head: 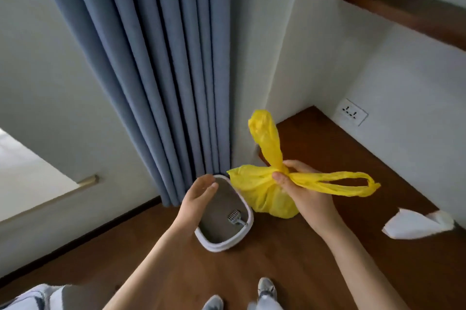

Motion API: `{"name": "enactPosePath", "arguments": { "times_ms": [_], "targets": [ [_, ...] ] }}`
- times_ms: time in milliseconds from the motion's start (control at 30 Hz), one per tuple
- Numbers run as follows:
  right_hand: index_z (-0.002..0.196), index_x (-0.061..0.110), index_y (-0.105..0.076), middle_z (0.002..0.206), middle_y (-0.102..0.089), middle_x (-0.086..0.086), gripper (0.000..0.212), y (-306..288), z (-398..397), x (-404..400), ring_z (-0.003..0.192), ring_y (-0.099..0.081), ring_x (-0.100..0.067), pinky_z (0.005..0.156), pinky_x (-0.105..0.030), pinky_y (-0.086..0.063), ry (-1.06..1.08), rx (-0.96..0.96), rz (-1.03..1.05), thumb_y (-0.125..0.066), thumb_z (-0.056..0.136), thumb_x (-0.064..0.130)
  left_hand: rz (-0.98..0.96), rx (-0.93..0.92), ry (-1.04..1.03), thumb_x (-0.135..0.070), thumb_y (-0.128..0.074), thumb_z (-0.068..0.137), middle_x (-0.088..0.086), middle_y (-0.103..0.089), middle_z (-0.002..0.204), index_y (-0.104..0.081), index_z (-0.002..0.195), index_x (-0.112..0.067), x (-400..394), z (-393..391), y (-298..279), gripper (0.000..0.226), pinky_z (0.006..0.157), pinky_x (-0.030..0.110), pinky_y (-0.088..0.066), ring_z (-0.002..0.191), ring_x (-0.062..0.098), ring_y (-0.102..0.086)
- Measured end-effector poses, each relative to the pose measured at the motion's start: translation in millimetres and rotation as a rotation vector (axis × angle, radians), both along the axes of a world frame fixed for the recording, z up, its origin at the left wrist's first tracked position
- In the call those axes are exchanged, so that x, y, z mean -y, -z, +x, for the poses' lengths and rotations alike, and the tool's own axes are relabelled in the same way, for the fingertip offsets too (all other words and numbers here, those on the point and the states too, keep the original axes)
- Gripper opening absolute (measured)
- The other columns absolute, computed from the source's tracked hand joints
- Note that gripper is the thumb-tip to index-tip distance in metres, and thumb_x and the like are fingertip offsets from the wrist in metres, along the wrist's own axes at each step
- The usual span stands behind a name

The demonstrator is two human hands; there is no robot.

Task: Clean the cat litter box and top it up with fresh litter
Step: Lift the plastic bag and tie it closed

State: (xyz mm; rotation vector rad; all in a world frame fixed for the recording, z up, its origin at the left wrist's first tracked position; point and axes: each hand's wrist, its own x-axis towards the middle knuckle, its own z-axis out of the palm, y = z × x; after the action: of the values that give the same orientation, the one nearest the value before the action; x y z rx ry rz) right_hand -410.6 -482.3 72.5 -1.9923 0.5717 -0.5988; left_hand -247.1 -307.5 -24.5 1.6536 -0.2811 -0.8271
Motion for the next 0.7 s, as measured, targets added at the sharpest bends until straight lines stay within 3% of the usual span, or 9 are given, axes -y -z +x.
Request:
{"name": "enactPosePath", "arguments": {
  "times_ms": [67,100,167,200,300,400,567,700],
  "targets": [
    [0.100,0.015,-0.068,0.082,-0.070,0.003,0.022,-10,-12,-12,0.076,-0.066,-0.010,0.066,-0.019,-0.052,0.096,0.035,0.049,-0.066,0.087,0.033,-0.021,-0.147,0.088,-0.039,-0.063,0.087,0.001,-0.064,0.128,-0.060,0.127,-0.019,7,2,3,0.045,0.091,0.018,-0.045,0.112,0.007,-0.061],
    [0.099,0.014,-0.068,0.082,-0.070,0.001,0.020,-14,-20,-18,0.075,-0.065,-0.011,0.065,-0.019,-0.051,0.142,0.059,0.067,-0.066,0.087,0.030,-0.034,-0.167,0.168,-0.036,-0.060,0.090,-0.002,-0.061,0.129,-0.058,0.132,-0.012,11,0,1,0.049,0.087,0.011,-0.045,0.105,-0.002,-0.061],
    [0.097,0.014,-0.069,0.085,-0.071,-0.003,0.015,-24,-37,-33,0.077,-0.066,-0.011,0.065,-0.019,-0.051,0.249,0.104,0.129,-0.064,0.087,0.024,-0.091,-0.258,0.284,-0.021,-0.047,0.103,-0.011,-0.051,0.122,-0.052,0.135,-0.002,24,-14,-6,0.037,0.073,-0.004,-0.038,0.085,-0.019,-0.052],
    [0.096,0.015,-0.069,0.086,-0.071,-0.002,0.013,-27,-48,-41,0.078,-0.066,-0.009,0.066,-0.017,-0.051,0.311,0.124,0.166,-0.063,0.087,0.022,-0.108,-0.337,0.319,-0.016,-0.042,0.105,-0.010,-0.049,0.115,-0.051,0.134,-0.002,31,-24,-12,0.034,0.070,-0.005,-0.036,0.079,-0.020,-0.049],
    [0.096,0.011,-0.070,0.080,-0.072,0.003,0.012,-31,-84,-60,0.075,-0.065,-0.002,0.065,-0.012,-0.047,0.472,0.135,0.210,-0.063,0.088,0.016,-0.049,-0.391,0.512,-0.031,-0.034,0.106,-0.010,-0.062,0.106,-0.054,0.129,-0.014,50,-55,-20,0.034,0.079,0.016,-0.047,0.087,-0.004,-0.059],
    [0.092,0.015,-0.070,0.075,-0.070,0.005,0.008,-27,-128,-77,0.072,-0.064,-0.002,0.065,-0.013,-0.047,0.662,0.148,0.211,-0.064,0.087,0.018,-0.042,-0.547,0.558,-0.037,-0.030,0.106,0.004,-0.066,0.123,-0.060,0.122,-0.015,69,-93,-18,0.041,0.090,0.036,-0.050,0.111,0.021,-0.062],
    [0.090,0.019,-0.071,0.069,-0.064,0.002,0.013,-22,-215,-113,0.070,-0.059,-0.010,0.065,-0.030,-0.047,0.973,0.240,0.274,-0.067,0.083,0.029,0.003,-0.545,0.775,-0.035,-0.034,0.106,0.007,-0.070,0.120,-0.059,0.125,-0.011,83,-178,-19,0.039,0.078,0.031,-0.057,0.107,0.019,-0.068],
    [0.086,0.023,-0.071,0.064,-0.062,0.012,0.020,-14,-297,-155,0.067,-0.058,-0.006,0.065,-0.031,-0.045,1.243,0.262,0.244,-0.073,0.076,0.041,0.045,-0.523,0.966,-0.032,-0.036,0.106,0.005,-0.073,0.112,-0.061,0.121,-0.012,80,-266,-20,0.036,0.075,0.030,-0.057,0.100,0.018,-0.071]
  ]
}}
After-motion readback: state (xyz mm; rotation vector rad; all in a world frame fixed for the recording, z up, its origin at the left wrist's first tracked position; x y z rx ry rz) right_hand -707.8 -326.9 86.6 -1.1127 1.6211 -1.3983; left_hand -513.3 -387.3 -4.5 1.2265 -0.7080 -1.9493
